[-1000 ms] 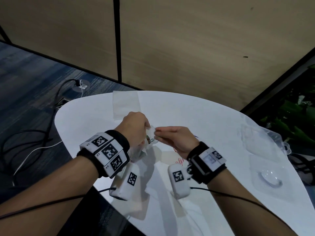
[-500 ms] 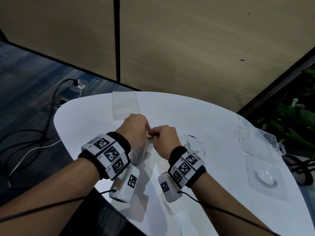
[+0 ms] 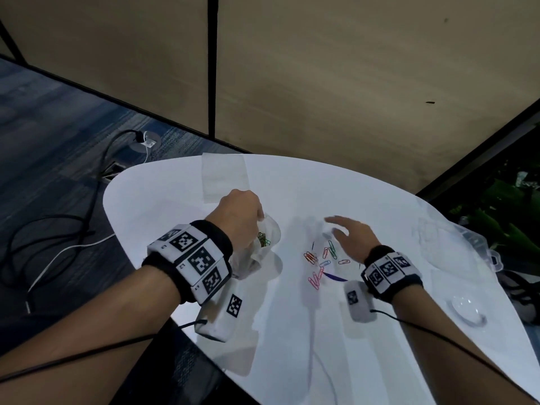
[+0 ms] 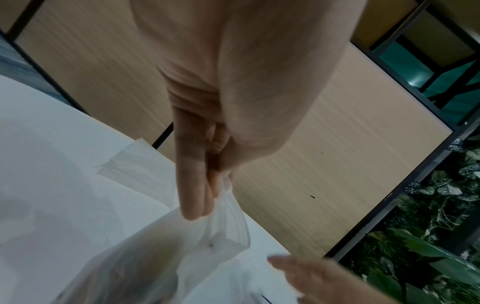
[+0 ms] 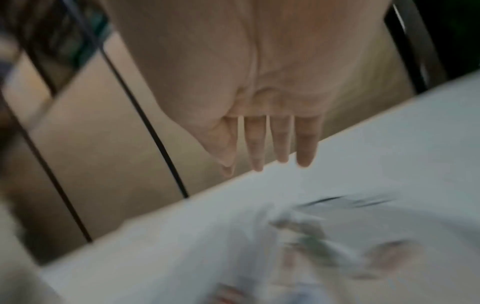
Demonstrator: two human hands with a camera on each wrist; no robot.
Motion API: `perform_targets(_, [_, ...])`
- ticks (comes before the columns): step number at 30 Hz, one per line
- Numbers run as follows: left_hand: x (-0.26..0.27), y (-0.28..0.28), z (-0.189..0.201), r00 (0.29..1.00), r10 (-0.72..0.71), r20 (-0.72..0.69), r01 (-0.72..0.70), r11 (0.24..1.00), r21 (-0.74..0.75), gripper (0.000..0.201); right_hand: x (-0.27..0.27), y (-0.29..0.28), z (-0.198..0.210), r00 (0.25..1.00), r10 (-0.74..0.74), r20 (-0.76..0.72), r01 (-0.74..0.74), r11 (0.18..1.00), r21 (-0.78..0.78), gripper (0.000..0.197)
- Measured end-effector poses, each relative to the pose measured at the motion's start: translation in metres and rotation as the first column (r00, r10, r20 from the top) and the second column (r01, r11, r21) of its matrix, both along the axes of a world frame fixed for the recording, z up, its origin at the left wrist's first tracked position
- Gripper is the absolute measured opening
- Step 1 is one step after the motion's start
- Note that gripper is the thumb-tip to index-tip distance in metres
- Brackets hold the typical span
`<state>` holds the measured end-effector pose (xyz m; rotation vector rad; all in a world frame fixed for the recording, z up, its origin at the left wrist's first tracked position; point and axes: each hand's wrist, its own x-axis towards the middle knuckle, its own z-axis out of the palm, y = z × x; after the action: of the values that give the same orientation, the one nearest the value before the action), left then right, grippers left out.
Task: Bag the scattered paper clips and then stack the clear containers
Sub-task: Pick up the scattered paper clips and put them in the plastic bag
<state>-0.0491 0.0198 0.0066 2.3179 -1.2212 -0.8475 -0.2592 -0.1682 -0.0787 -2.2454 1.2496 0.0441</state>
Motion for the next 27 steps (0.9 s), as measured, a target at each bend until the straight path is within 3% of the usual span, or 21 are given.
perform_targets(1, [-0.001, -0.001, 0.0, 1.0, -0.007, 0.006, 0.007, 1.0, 0.006, 0.03, -0.012, -0.009, -0.013, 0.985, 0.023, -0.17, -0.02, 1.0, 0.017, 0.04])
perform_targets(3, [-0.001, -0.002, 0.001, 1.0, -0.018, 0.015, 0.018, 1.0, 0.015, 0.03, -0.031, -0.015, -0.035, 0.94, 0.071, -0.335, -0.051, 0.996, 0.069, 0.048])
perform_targets(7, [-0.002, -0.004, 0.0, 0.999, -0.025, 0.04, 0.025, 1.0, 0.02, 0.03, -0.053, 0.005, -0.058, 0.932, 0.078, -0.353, -0.094, 0.995, -0.03, 0.065])
perform_targets(11, [-0.006, -0.005, -0.002, 0.999, -0.023, 0.036, 0.023, 1.0, 0.006, 0.03, -0.043, 0.036, -0.061, 0.962, -0.009, -0.274, 0.005, 1.0, -0.018, 0.072])
perform_targets(14, [-0.006, -0.003, -0.003, 0.999, -0.02, 0.034, 0.02, 1.0, 0.005, 0.03, -0.029, 0.051, -0.058, 0.951, 0.094, -0.293, -0.106, 0.994, -0.027, 0.081])
perform_targets(17, [-0.004, -0.002, -0.002, 0.999, -0.021, 0.033, 0.021, 1.0, 0.004, 0.03, -0.021, 0.064, -0.069, 0.907, 0.255, -0.334, -0.302, 0.949, -0.095, 0.075])
perform_targets(22, [-0.006, 0.0, -0.001, 0.998, -0.037, 0.043, 0.037, 0.999, 0.007, 0.03, -0.017, 0.082, -0.074, 0.813, 0.364, -0.454, -0.497, 0.841, -0.215, 0.066])
perform_targets(25, [-0.007, 0.0, -0.001, 0.998, -0.05, 0.048, 0.049, 0.999, 0.014, 0.029, -0.012, 0.092, -0.068, 0.8, 0.375, -0.468, -0.533, 0.802, -0.27, 0.028])
perform_targets(27, [-0.007, 0.0, 0.0, 0.997, -0.053, 0.049, 0.052, 0.998, 0.023, 0.028, -0.01, 0.089, -0.07, 0.81, 0.354, -0.468, -0.519, 0.803, -0.291, 0.015])
